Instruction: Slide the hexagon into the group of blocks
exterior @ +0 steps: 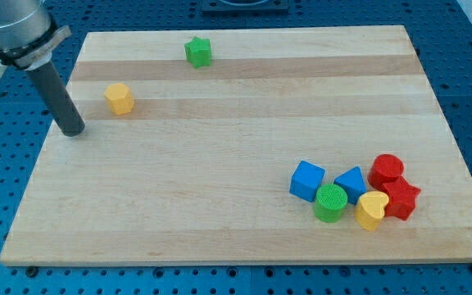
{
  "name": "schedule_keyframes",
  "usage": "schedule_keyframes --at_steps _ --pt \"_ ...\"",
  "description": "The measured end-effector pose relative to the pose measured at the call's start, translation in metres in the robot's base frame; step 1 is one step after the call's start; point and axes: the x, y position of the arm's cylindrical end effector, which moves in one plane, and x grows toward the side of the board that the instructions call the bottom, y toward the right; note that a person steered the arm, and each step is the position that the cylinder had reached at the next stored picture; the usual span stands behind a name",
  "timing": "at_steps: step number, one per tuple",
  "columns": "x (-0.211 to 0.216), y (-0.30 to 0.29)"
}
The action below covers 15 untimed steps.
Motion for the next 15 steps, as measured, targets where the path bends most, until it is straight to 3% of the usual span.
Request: schedule_keyframes --at_steps 2,5,10,15 --pt "-0.063 0.002" --pt "-0.070 0.020" --pt "-0.028 0.180" --pt "0.033 0.208"
